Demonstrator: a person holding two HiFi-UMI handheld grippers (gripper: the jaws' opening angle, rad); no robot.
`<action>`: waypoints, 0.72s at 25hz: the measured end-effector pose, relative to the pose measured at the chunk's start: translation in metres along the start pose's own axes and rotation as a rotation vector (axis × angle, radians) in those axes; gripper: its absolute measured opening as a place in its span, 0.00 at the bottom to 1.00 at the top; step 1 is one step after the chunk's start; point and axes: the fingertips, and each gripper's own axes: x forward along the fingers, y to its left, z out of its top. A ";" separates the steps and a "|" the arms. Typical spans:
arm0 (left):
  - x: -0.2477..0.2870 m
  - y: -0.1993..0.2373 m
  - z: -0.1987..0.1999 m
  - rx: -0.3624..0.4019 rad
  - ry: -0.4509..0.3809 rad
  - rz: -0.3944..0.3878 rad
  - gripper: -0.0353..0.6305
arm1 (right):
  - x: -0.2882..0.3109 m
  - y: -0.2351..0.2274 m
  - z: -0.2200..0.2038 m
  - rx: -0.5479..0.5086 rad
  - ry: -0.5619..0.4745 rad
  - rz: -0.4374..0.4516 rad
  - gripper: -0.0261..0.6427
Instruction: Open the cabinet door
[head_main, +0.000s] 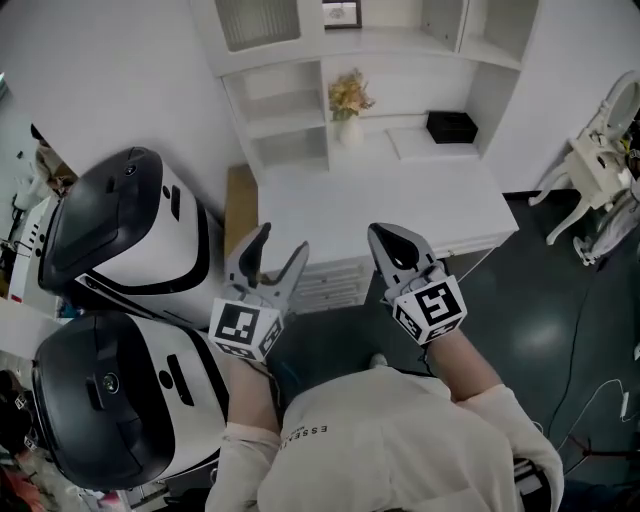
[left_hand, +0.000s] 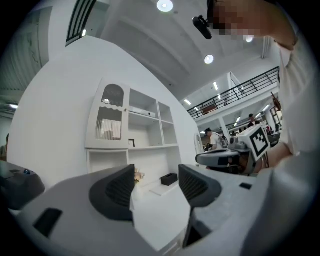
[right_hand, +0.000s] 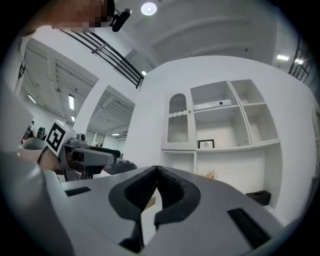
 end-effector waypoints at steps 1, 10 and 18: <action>0.014 -0.003 0.000 0.003 0.003 0.012 0.44 | 0.003 -0.014 -0.001 -0.002 0.000 0.016 0.06; 0.110 -0.012 0.011 0.064 0.025 0.077 0.44 | 0.043 -0.117 0.001 -0.033 -0.008 0.066 0.06; 0.191 0.042 0.035 0.077 0.036 0.105 0.44 | 0.100 -0.166 0.020 -0.055 -0.053 0.081 0.06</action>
